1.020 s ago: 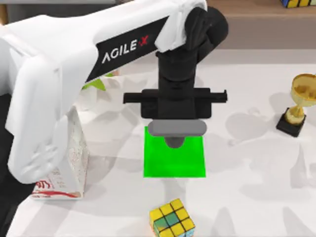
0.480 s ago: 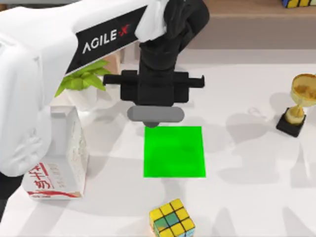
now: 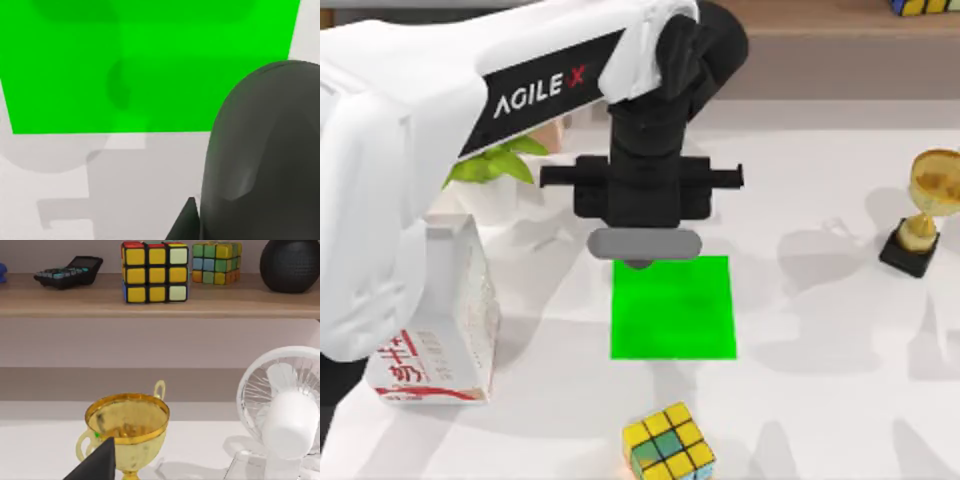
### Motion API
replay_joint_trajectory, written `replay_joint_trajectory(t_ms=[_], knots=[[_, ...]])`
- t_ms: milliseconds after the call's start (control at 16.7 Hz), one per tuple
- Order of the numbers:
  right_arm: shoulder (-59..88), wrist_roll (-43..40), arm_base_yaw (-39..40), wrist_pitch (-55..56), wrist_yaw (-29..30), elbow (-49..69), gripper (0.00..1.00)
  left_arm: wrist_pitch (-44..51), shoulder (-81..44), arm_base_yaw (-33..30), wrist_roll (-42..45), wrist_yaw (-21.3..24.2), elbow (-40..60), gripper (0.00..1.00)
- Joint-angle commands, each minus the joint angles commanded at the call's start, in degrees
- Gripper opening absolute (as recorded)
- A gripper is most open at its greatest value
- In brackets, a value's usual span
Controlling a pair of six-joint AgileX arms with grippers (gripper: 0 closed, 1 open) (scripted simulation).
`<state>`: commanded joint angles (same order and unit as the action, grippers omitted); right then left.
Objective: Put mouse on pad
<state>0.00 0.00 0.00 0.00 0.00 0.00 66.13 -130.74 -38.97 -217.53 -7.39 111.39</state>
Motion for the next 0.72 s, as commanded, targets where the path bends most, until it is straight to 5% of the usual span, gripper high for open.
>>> replay_joint_trajectory(t_ms=[300,600,720], knots=[[0.0,0.0,0.0,0.0,0.0,0.0,1.0,-0.97,-3.01,-2.93,-2.41,7.1,-1.58,0.0],[0.0,0.0,0.0,0.0,0.0,0.0,1.0,-1.06,-3.69,-3.15,-2.63,7.78,-2.13,0.0],[0.0,0.0,0.0,0.0,0.0,0.0,1.0,-1.06,-3.69,-3.15,-2.63,7.78,-2.13,0.15]])
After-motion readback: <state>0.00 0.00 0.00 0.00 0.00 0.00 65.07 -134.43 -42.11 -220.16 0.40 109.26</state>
